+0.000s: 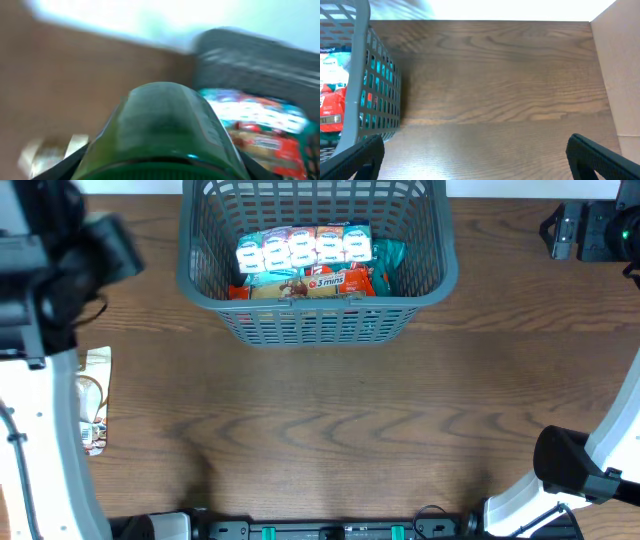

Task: Pack container
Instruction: 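Lift the green-capped jar with the left gripper toward the basket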

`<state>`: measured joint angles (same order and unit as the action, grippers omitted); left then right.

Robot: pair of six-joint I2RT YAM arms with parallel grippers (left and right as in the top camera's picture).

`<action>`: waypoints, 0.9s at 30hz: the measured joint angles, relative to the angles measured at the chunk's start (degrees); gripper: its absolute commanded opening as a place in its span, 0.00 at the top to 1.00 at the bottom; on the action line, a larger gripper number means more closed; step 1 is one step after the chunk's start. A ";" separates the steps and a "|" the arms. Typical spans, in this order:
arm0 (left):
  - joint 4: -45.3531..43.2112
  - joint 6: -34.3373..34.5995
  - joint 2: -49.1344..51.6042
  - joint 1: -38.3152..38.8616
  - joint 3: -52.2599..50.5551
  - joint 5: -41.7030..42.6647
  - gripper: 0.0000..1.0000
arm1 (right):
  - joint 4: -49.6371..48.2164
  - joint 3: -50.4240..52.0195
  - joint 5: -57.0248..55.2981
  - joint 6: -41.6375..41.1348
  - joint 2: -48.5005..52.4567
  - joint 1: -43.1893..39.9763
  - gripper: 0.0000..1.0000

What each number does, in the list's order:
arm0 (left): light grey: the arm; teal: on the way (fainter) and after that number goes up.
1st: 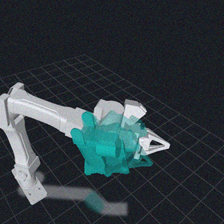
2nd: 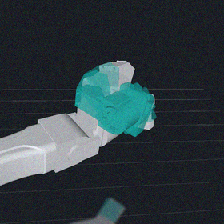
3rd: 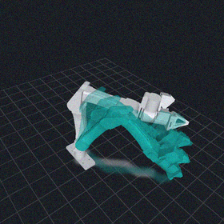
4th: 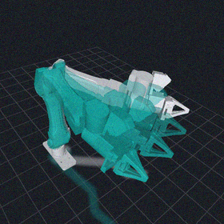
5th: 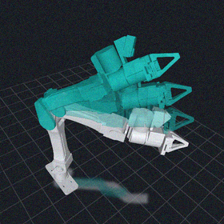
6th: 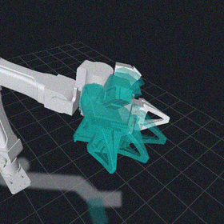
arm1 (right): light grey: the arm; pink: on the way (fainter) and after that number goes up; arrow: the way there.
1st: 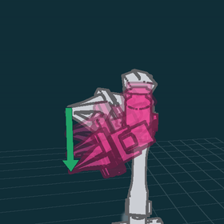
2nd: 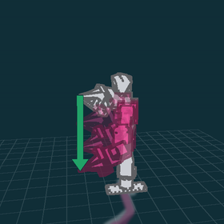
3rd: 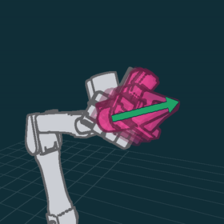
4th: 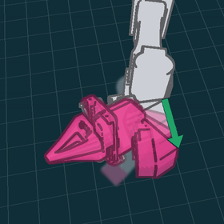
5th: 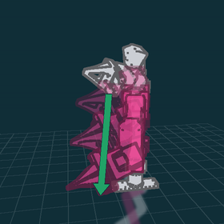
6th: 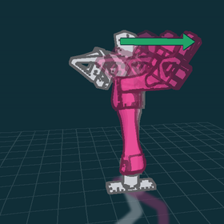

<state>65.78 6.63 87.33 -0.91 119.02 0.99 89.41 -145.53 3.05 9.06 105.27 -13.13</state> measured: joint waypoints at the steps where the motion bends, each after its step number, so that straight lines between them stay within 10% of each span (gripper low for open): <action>1: -1.66 -3.15 1.01 2.49 0.94 0.09 0.95 | -0.02 0.00 0.02 0.00 0.00 0.00 0.01; 10: -15.65 -31.30 15.78 17.09 1.42 0.37 0.94 | 1.11 0.00 1.38 0.00 0.00 0.00 0.01; 18: -17.59 -39.80 29.92 17.62 1.42 0.31 0.94 | 3.06 0.00 1.70 0.00 0.00 0.00 0.01; 19: -16.92 -40.11 31.80 17.53 1.42 0.31 0.88 | 3.15 0.00 1.70 0.00 0.00 0.00 0.01; 22: -14.86 -40.63 35.34 17.51 1.33 0.31 0.24 | 3.17 0.00 1.70 0.00 0.00 0.00 0.01; 27: -11.91 -41.09 36.04 17.53 1.11 0.28 0.01 | 3.08 0.00 1.73 0.00 0.00 0.00 0.01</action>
<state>53.87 -34.46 123.37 16.62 120.14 1.28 92.49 -145.53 4.78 9.06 105.27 -13.13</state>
